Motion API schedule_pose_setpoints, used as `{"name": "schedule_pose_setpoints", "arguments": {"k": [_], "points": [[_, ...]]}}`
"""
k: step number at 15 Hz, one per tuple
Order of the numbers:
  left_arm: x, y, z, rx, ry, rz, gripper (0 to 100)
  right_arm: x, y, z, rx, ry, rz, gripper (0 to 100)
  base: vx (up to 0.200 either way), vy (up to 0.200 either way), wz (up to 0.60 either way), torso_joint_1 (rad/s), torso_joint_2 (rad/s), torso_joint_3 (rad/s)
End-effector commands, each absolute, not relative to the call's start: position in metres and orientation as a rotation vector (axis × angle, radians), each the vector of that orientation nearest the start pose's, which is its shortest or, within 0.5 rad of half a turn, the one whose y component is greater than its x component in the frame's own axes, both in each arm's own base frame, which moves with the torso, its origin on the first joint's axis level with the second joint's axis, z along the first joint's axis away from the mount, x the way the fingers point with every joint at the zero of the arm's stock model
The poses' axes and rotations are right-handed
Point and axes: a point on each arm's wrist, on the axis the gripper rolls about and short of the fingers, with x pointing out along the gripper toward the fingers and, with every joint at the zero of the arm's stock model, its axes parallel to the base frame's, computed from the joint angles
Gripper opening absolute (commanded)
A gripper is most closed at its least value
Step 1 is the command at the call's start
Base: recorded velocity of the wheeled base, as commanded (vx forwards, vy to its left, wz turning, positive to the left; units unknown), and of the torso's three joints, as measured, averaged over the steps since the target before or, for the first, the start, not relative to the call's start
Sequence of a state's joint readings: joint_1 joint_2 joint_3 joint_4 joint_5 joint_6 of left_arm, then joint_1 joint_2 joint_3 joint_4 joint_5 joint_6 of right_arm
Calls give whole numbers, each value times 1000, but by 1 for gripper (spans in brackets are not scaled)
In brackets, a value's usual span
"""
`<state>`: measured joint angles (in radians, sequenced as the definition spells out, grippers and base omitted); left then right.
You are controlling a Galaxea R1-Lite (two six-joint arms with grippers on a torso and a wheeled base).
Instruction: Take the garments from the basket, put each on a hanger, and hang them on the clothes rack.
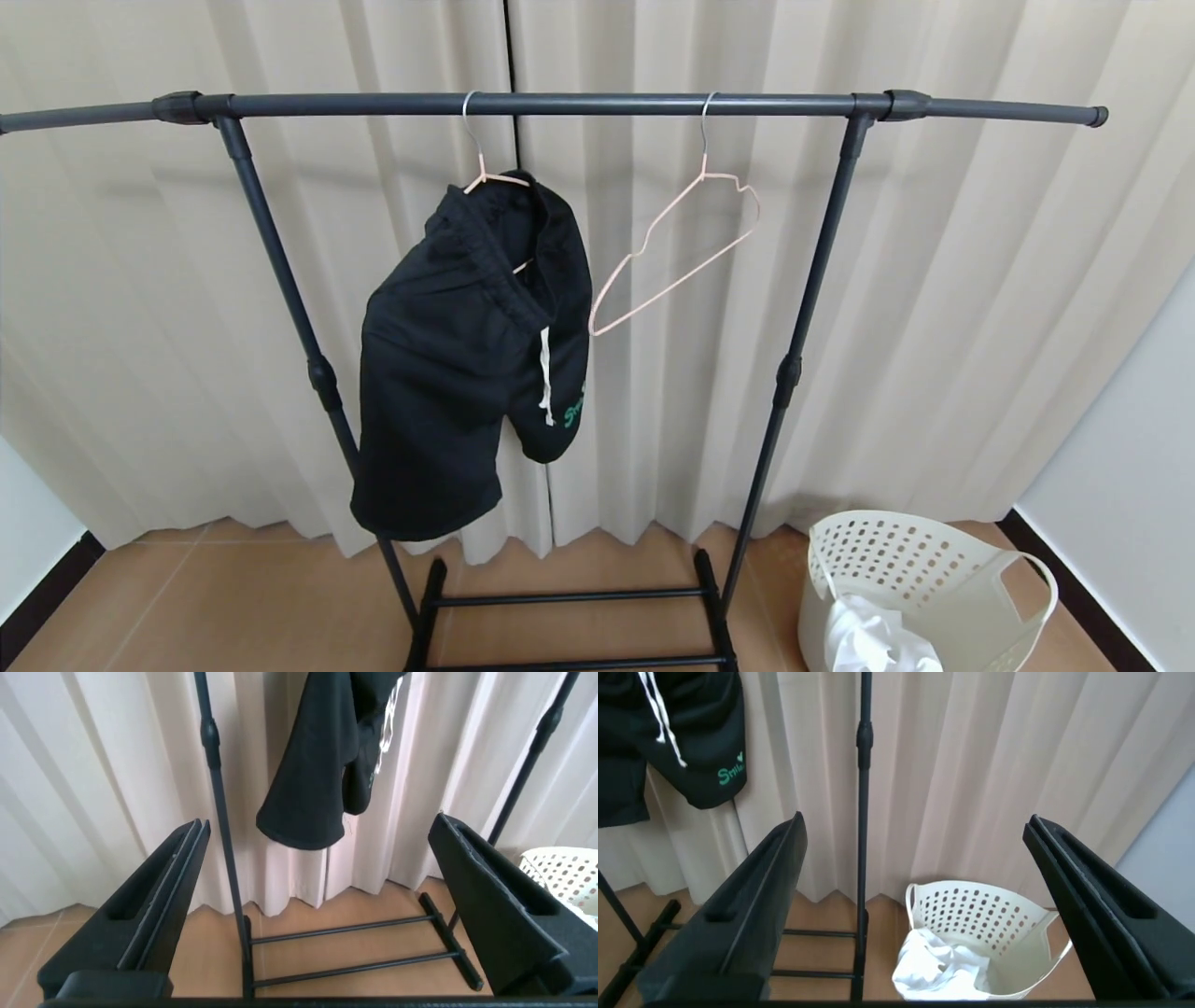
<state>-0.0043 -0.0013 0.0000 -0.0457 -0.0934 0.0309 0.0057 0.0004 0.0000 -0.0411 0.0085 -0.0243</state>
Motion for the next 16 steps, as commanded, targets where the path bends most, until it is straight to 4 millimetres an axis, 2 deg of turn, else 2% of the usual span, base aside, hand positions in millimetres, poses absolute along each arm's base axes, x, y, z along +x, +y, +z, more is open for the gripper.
{"name": "schedule_pose_setpoints", "arguments": {"k": [1,9,15,16], "points": [[-23,-2,80,33,-47,-97,100,-23,0,80,-25,-42,15,100,0,0,0,-154,510,383],[-23,-2,80,31,-47,-97,100,-23,0,80,-25,-43,13,100,0,0,0,-120,486,366],[-23,-2,80,31,-47,-97,100,-23,0,80,-25,-43,13,100,0,0,0,-41,440,391],[-23,-2,80,31,-47,-97,100,-23,0,80,-25,-43,13,100,0,0,0,-7,129,119]]}}
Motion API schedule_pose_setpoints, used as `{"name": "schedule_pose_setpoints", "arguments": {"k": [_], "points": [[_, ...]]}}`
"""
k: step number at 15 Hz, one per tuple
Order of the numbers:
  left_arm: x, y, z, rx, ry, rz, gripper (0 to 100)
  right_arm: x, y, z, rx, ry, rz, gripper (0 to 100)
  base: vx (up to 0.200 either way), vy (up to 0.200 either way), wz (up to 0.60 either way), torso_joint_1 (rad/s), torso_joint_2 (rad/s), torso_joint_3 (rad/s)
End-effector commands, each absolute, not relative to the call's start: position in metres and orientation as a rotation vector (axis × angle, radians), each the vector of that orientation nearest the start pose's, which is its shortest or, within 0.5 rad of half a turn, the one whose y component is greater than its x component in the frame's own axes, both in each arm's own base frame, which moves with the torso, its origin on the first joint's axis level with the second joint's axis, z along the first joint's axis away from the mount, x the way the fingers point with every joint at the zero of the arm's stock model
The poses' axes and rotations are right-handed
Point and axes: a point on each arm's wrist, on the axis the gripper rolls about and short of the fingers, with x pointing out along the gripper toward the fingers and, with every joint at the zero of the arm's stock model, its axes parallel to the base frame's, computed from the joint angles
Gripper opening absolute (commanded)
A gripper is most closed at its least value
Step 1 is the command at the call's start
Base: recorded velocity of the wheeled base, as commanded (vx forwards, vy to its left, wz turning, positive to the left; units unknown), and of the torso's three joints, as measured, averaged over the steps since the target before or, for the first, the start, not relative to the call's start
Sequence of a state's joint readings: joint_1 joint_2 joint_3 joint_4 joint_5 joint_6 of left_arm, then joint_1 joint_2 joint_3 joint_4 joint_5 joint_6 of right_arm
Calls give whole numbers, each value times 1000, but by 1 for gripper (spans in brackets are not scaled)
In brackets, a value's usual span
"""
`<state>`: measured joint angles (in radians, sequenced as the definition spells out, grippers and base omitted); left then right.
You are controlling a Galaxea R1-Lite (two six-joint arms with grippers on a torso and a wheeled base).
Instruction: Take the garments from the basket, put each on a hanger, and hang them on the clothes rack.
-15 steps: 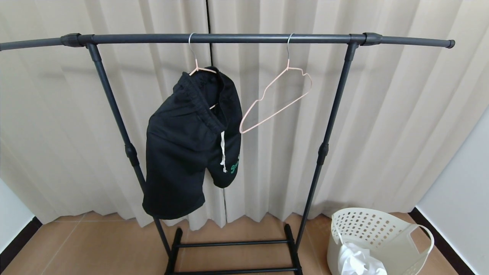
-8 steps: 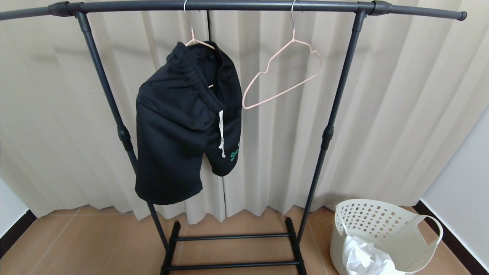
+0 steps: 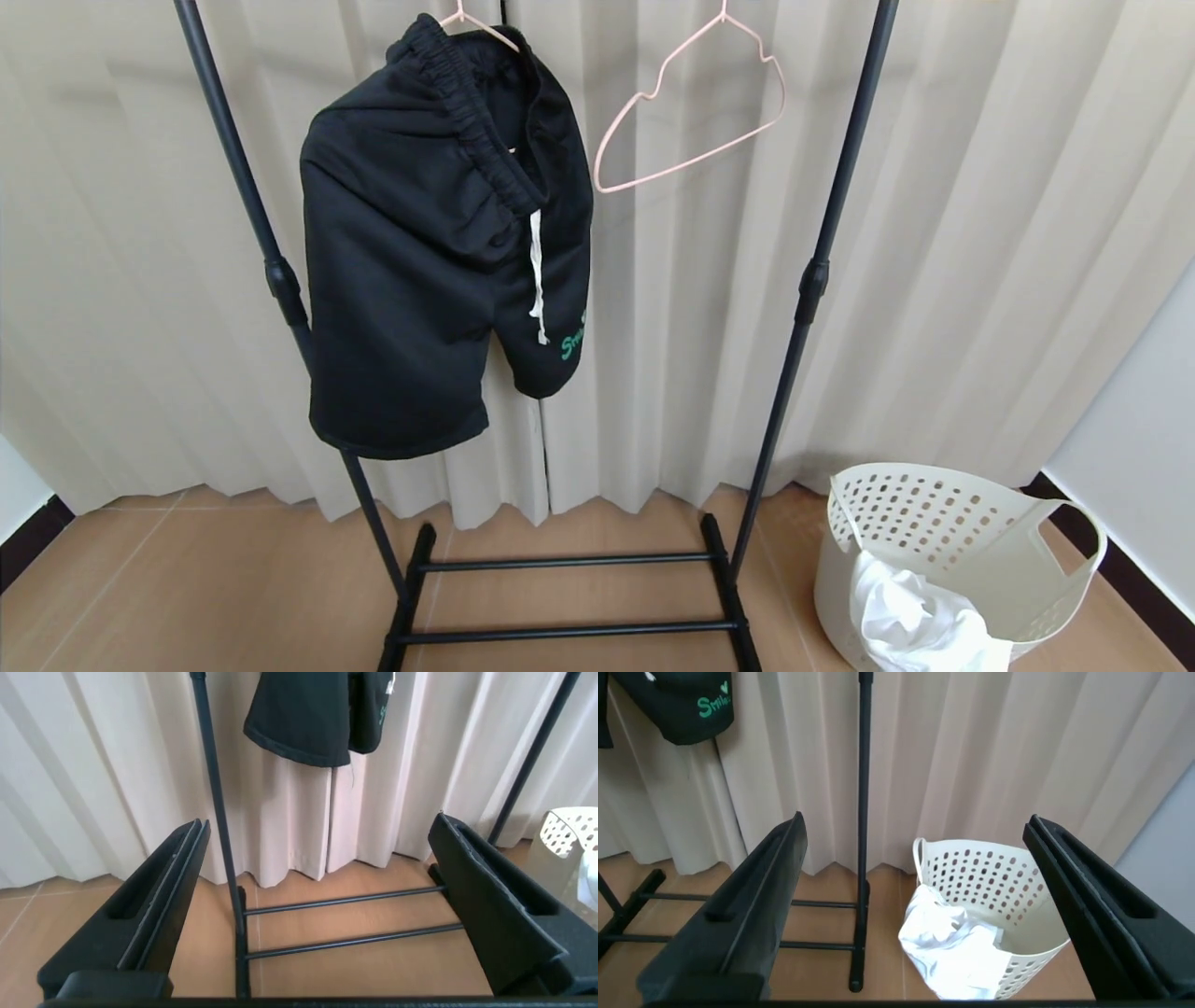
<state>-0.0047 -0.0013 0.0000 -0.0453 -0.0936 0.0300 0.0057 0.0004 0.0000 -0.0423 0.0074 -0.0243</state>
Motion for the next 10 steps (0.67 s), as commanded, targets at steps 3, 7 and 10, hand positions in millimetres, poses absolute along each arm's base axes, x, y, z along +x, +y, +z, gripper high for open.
{"name": "schedule_pose_setpoints", "arguments": {"k": [3,7,10], "points": [[-23,-2,80,31,-47,-97,100,-23,0,80,-25,-43,13,100,0,0,0,0,0,0],[-23,-2,80,31,-47,-97,100,-23,0,80,-25,-43,13,100,0,0,-150,-4,97,96],[-23,-2,80,31,-47,-97,100,-23,0,80,-25,-43,13,100,0,0,-600,-2,15,17]]}}
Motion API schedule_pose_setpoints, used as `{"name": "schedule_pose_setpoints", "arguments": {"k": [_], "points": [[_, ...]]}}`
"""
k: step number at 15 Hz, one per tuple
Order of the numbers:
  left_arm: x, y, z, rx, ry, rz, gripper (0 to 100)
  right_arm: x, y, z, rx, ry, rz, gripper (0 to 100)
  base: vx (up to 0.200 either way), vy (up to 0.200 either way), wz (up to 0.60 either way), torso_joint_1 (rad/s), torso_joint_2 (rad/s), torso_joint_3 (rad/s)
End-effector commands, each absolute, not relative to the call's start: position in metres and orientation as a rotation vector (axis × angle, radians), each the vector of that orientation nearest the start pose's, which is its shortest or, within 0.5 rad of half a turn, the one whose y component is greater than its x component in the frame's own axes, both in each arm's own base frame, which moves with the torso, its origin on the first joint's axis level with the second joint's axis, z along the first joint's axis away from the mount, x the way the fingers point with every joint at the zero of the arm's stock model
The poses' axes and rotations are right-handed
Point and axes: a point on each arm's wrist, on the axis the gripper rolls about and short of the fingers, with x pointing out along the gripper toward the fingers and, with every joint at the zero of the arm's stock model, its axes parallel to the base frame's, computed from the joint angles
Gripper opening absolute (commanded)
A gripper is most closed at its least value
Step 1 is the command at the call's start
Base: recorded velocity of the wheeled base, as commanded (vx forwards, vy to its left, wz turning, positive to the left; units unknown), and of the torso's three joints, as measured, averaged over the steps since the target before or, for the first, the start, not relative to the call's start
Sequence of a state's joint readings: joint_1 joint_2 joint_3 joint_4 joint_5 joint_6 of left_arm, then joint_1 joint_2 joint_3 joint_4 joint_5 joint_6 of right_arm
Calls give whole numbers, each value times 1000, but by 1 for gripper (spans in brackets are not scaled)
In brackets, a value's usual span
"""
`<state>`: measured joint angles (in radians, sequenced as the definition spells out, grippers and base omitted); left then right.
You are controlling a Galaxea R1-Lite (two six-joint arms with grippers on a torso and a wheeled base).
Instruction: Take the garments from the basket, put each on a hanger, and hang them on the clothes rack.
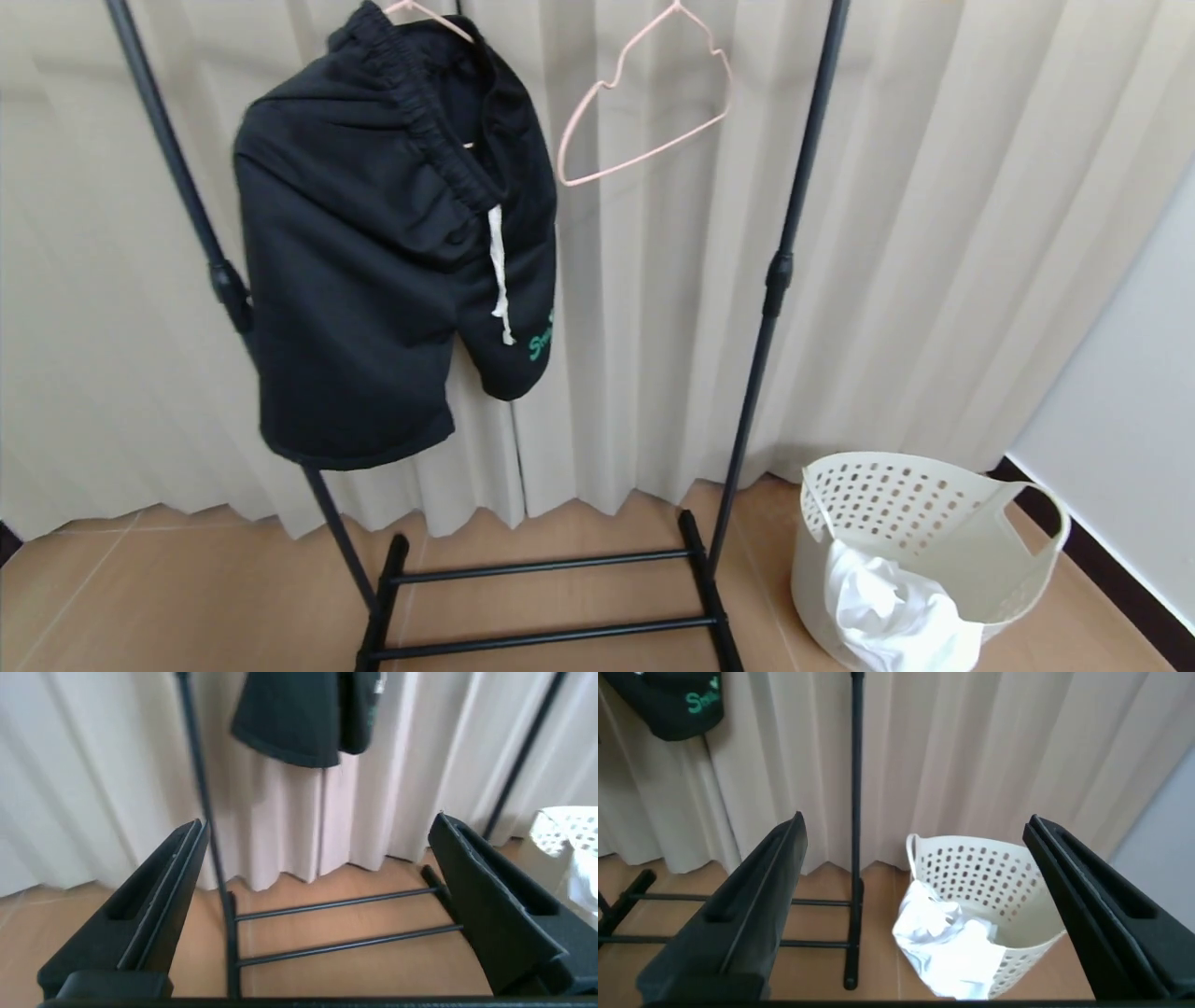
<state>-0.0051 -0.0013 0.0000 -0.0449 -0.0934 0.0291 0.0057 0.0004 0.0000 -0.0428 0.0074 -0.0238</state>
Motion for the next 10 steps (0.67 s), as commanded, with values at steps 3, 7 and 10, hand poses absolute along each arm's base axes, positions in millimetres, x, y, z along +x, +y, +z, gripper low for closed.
{"name": "schedule_pose_setpoints", "arguments": {"k": [3,7,10], "points": [[-23,-2,80,31,-47,-97,100,-23,0,80,-25,-43,13,100,0,0,-600,6,4,4],[-23,-2,80,34,-46,-97,100,-23,0,80,-25,-43,13,100,0,-100,0,0,1,1],[-23,-2,80,34,-46,-97,100,-23,0,80,-25,-43,13,100,0,-200,0,1,1,4]]}}
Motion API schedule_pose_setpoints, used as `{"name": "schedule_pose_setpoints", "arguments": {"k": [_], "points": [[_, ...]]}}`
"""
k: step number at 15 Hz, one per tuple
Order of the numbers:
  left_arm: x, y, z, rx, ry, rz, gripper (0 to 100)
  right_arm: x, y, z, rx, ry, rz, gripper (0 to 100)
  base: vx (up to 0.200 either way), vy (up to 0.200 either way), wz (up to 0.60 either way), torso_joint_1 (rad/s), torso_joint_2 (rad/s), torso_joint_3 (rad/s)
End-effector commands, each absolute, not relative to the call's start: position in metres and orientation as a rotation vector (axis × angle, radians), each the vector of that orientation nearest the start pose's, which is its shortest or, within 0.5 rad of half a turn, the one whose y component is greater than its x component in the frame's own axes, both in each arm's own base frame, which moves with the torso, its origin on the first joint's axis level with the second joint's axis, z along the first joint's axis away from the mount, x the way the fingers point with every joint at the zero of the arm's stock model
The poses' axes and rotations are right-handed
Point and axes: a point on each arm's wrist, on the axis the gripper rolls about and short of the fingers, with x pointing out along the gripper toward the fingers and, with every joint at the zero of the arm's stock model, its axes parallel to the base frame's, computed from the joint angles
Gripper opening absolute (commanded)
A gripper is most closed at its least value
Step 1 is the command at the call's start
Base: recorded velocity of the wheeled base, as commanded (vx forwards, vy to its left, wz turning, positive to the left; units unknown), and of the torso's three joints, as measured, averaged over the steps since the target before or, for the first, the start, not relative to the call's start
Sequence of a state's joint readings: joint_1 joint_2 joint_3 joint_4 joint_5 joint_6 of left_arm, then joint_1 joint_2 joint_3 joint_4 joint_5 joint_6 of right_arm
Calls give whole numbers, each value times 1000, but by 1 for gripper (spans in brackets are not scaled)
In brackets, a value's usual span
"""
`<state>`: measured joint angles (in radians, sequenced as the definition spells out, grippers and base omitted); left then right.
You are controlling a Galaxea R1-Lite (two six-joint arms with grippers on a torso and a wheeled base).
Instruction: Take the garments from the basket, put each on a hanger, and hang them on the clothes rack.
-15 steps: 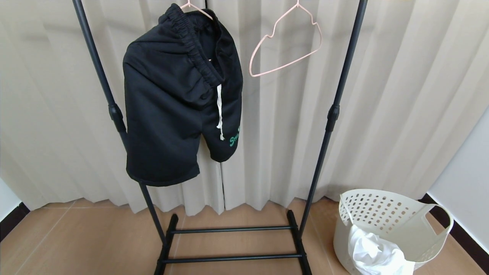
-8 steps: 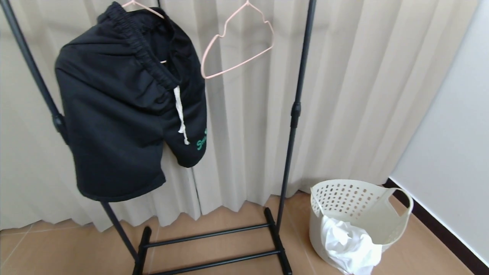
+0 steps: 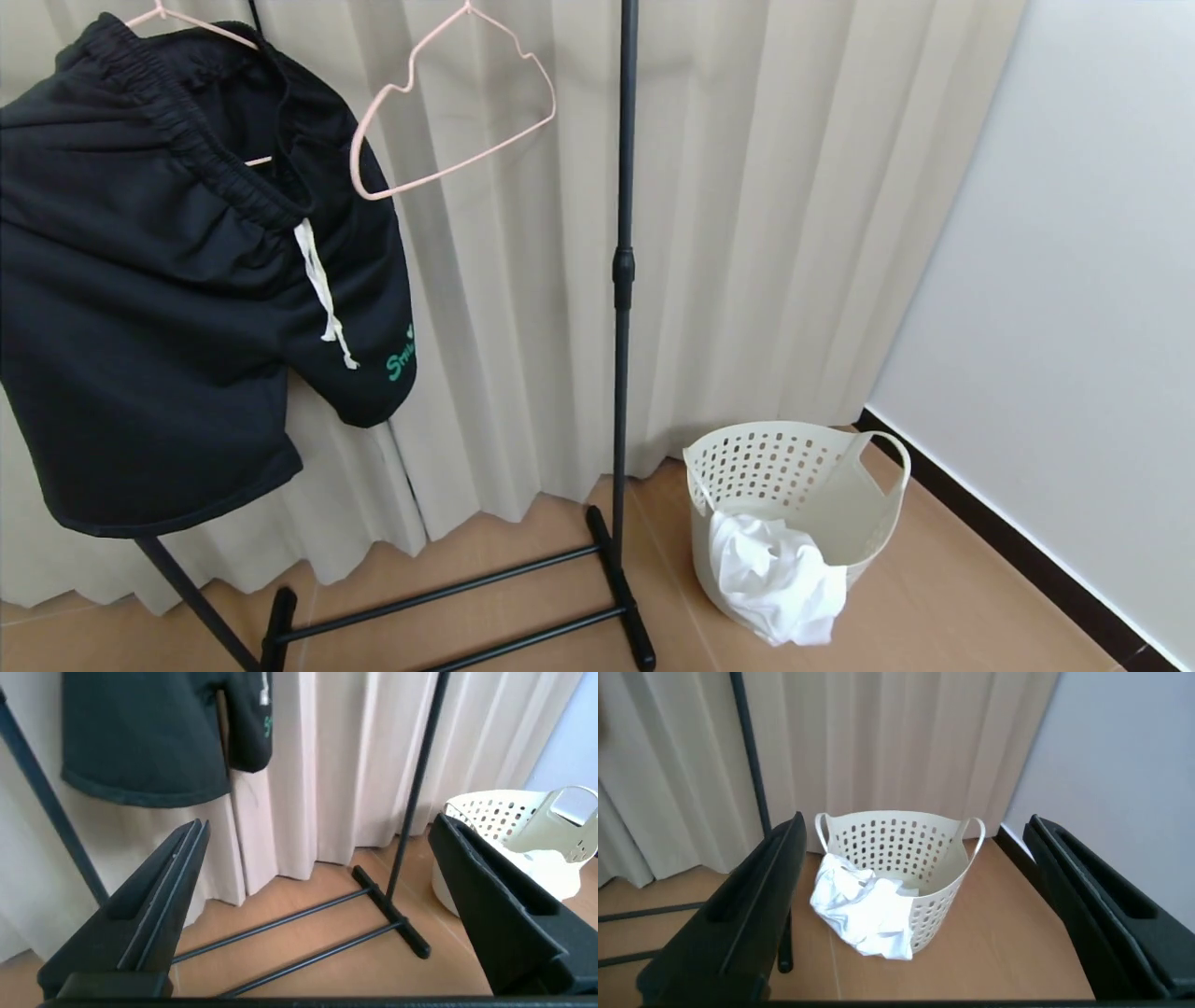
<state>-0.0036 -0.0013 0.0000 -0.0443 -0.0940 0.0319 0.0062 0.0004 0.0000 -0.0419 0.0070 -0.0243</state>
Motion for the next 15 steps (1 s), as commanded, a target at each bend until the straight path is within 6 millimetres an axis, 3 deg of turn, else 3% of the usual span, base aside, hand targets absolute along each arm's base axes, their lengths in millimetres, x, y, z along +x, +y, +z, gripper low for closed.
{"name": "schedule_pose_setpoints", "arguments": {"k": [1,6,9,15], "points": [[-23,-2,80,33,-46,-97,100,-23,0,80,-25,-43,13,100,0,-200,0,-12,2,2],[-23,-2,80,33,-46,-97,100,-23,0,80,-26,-43,13,100,0,-200,0,-2,3,3],[-23,-2,80,31,-46,-96,100,-23,0,80,-26,-43,13,100,200,0,0,-4,-2,9],[-23,-2,80,29,-46,-93,100,-23,0,80,-26,-43,13,100,0,0,0,0,0,0]]}}
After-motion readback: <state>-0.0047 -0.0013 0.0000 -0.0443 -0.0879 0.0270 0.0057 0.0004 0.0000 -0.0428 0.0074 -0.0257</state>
